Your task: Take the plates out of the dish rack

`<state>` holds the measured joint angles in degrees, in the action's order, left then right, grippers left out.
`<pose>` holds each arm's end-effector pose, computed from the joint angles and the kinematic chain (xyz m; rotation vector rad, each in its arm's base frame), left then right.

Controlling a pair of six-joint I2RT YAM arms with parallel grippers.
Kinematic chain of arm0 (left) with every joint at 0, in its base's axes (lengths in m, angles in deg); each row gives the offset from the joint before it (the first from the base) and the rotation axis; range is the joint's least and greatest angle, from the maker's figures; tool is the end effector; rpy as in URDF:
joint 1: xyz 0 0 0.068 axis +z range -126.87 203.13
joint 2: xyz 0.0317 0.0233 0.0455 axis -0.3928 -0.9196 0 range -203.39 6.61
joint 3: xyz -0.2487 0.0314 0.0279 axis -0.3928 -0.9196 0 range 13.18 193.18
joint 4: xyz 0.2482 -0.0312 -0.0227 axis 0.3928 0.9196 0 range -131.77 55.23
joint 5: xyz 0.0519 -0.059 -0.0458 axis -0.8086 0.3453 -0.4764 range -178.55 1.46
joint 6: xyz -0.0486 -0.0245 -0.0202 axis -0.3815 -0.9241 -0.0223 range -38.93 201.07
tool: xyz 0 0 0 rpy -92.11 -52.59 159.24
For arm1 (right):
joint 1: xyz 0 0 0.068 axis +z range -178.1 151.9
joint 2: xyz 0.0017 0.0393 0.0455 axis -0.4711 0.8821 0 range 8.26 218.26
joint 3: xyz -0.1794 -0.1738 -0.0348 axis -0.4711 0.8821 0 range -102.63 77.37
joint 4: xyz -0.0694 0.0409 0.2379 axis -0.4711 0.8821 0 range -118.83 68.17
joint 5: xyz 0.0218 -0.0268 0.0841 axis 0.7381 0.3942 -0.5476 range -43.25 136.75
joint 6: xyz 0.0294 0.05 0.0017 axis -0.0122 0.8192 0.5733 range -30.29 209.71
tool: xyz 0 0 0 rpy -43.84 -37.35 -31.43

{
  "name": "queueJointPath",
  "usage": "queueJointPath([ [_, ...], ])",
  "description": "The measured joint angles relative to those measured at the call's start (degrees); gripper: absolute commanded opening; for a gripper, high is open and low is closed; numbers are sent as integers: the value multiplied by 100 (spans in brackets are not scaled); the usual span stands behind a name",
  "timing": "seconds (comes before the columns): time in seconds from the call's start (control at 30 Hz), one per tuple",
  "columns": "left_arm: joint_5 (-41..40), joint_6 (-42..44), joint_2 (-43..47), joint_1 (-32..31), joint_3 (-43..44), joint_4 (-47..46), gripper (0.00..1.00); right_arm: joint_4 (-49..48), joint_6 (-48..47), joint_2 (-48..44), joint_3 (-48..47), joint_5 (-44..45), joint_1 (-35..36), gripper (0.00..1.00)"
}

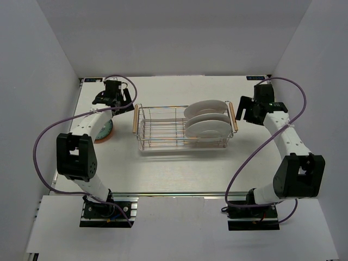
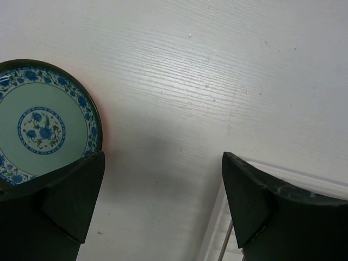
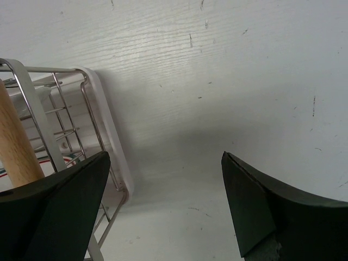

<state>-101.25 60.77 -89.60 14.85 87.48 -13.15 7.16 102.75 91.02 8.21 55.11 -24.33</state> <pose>0.3562 -0.0426 0.2347 -0.3499 2.3985 0.0469 0.3054 0.0140 0.2698 0.2607 2.4104 -0.0448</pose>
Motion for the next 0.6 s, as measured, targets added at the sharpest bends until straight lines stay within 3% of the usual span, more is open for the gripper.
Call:
queueJointPath([
  [0.6,-293,48,-852,-308,380,201,98,-186,24,-428,382,179,31,89],
])
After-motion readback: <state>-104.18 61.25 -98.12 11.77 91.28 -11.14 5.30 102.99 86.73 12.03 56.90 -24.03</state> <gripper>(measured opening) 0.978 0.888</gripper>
